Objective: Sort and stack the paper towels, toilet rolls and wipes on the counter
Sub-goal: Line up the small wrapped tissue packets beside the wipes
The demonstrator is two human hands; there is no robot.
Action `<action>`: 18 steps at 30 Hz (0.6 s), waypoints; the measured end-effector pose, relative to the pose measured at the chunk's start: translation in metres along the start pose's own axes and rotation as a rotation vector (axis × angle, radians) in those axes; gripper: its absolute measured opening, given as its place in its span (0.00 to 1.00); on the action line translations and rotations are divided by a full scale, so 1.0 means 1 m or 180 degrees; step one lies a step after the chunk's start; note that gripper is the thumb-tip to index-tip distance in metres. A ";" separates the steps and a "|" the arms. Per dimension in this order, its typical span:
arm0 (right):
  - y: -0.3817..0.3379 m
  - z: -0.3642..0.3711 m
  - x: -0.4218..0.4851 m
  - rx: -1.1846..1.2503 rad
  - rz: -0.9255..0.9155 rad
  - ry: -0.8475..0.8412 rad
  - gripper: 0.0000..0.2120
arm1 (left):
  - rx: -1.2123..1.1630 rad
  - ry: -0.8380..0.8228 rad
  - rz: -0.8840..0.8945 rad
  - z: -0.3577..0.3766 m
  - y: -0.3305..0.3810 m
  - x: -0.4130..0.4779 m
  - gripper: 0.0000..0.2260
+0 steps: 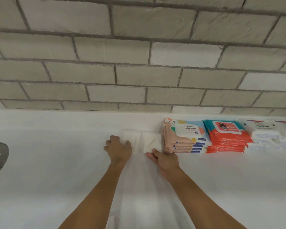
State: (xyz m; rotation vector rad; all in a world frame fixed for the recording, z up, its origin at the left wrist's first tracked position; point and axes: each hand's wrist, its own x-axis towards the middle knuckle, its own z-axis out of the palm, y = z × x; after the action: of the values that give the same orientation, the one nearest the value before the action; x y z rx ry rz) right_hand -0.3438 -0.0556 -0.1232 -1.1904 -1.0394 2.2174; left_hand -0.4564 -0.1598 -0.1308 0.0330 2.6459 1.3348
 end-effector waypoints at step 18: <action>0.014 -0.003 -0.018 0.0344 0.0025 0.0760 0.15 | 0.0097 -0.0446 0.0452 -0.010 -0.016 -0.008 0.32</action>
State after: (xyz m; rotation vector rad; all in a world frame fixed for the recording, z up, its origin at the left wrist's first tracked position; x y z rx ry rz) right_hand -0.3313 -0.0746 -0.1256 -1.3715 -0.8104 2.0470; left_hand -0.4489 -0.1779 -0.1366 0.3125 2.5867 1.2820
